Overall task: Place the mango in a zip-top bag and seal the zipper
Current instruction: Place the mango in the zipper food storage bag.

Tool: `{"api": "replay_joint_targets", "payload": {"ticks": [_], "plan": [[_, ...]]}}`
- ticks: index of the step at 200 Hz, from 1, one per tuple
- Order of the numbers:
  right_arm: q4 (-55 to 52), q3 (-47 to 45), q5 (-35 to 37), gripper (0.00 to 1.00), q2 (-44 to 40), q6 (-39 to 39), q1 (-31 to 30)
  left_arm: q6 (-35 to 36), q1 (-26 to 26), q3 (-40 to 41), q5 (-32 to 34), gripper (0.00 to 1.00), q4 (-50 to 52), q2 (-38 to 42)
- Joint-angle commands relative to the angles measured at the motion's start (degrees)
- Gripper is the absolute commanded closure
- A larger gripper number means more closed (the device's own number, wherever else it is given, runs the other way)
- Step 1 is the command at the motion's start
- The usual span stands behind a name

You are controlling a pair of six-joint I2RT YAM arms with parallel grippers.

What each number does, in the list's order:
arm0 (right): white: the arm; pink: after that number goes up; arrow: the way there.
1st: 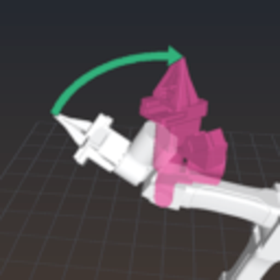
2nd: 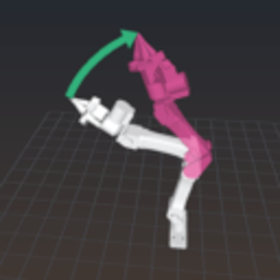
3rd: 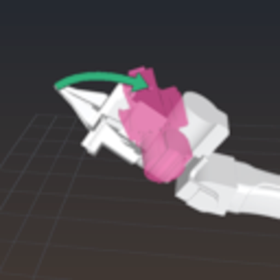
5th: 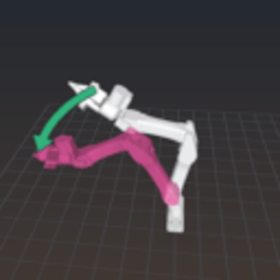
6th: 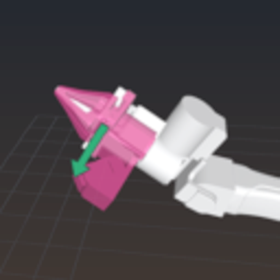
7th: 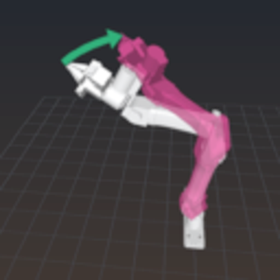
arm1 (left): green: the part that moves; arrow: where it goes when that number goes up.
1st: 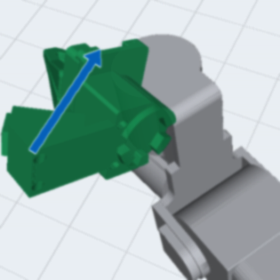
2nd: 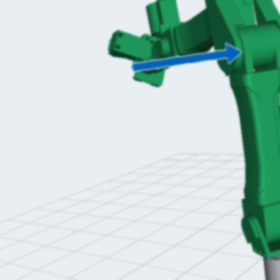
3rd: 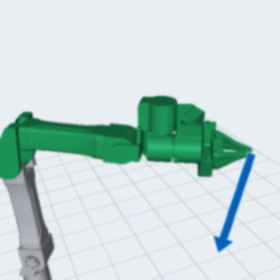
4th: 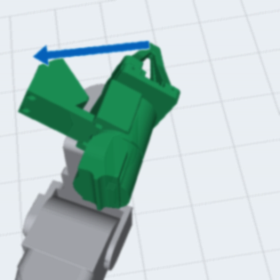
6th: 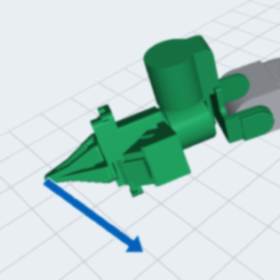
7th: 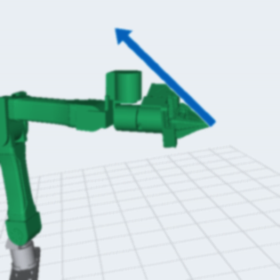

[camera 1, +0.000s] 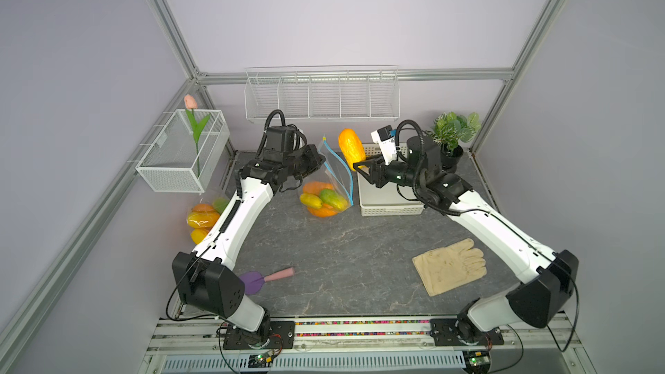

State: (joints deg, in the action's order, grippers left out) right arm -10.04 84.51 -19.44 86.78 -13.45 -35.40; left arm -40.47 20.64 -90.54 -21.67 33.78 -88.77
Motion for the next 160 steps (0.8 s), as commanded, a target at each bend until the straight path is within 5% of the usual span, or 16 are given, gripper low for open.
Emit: {"api": "replay_joint_targets", "payload": {"ticks": [1,41,68,99,118,141,160], "plan": [[1.3,1.4,-5.1,0.80,4.9,0.8,-0.4,-0.4,0.1,-0.8,0.1,1.00,-0.4,1.4],[-3.1,6.0,-4.4,0.80,13.2,1.3,-1.1,0.4,0.1,0.3,0.2,1.00,-0.1,2.7],[-6.4,6.7,-1.1,0.68,14.1,4.2,-1.9,0.7,0.0,0.0,0.6,1.00,0.7,2.7],[-13.9,9.8,4.8,0.20,15.1,8.4,-2.4,0.7,-0.2,-0.2,0.6,1.00,1.0,2.9],[-15.2,10.3,5.9,0.10,12.9,8.6,-2.2,0.7,-0.6,-0.2,0.5,1.00,1.3,3.1],[-7.9,5.1,3.9,0.00,5.6,3.0,-0.2,0.8,-1.7,0.4,0.2,1.00,1.6,3.2],[9.5,-9.2,0.8,0.04,-0.5,-7.8,5.7,0.9,-2.5,0.9,-0.1,1.00,1.7,3.4]]}}
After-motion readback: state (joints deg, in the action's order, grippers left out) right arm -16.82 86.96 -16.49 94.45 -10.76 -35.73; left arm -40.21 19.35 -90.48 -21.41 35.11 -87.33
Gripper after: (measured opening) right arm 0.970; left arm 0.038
